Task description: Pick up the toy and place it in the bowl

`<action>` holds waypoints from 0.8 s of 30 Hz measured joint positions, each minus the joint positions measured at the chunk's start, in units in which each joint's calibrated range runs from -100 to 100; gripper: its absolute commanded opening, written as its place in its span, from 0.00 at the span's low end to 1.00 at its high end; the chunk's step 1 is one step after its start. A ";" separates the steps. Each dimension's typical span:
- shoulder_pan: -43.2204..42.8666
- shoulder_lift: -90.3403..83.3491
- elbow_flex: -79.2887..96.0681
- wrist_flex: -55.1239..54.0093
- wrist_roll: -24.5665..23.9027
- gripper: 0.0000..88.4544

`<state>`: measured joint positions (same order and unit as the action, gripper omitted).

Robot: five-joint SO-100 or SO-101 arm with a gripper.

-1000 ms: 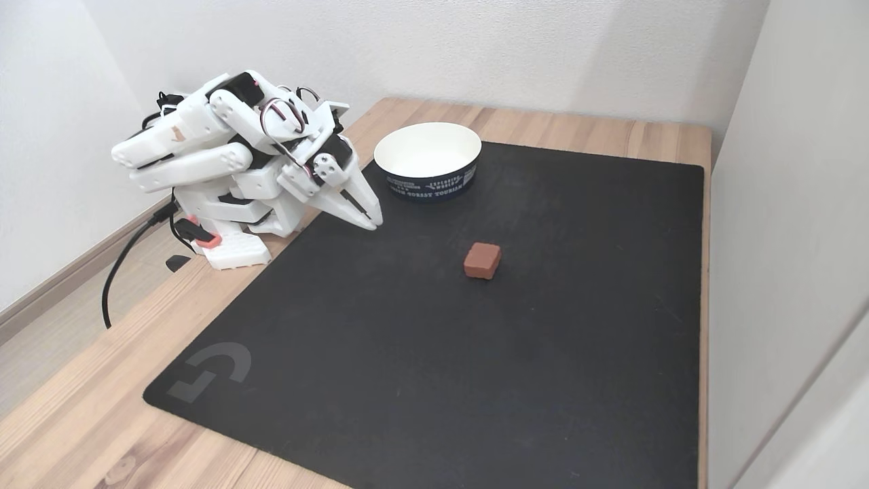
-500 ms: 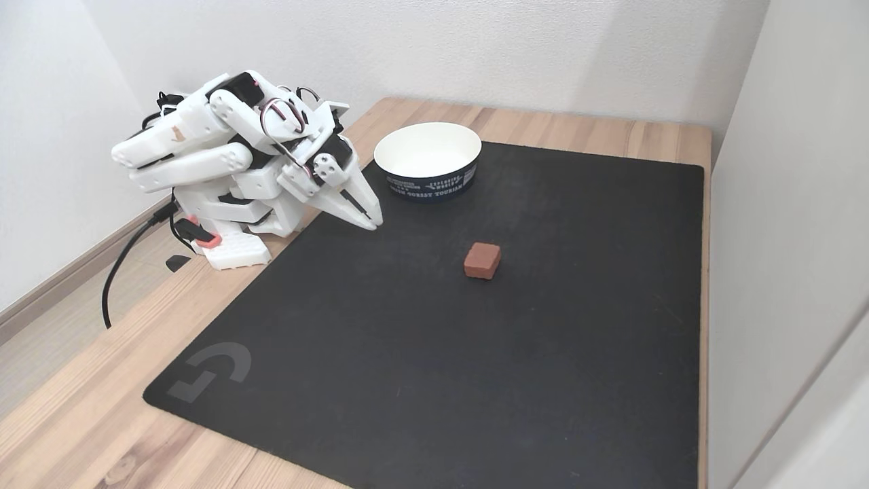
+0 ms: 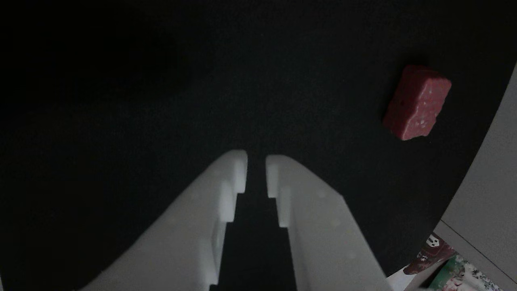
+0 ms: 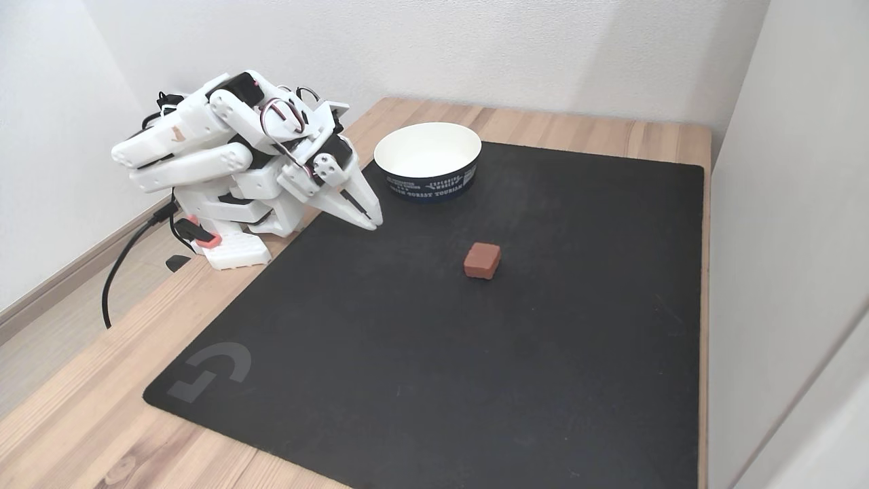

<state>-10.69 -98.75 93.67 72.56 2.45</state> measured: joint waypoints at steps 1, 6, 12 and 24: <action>0.00 0.00 0.00 0.00 0.00 0.03; 0.00 0.00 0.00 0.00 0.00 0.03; 0.00 0.00 0.00 0.00 0.00 0.03; 0.25 0.00 0.00 0.00 0.00 0.03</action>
<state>-10.45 -98.75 93.67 72.56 2.45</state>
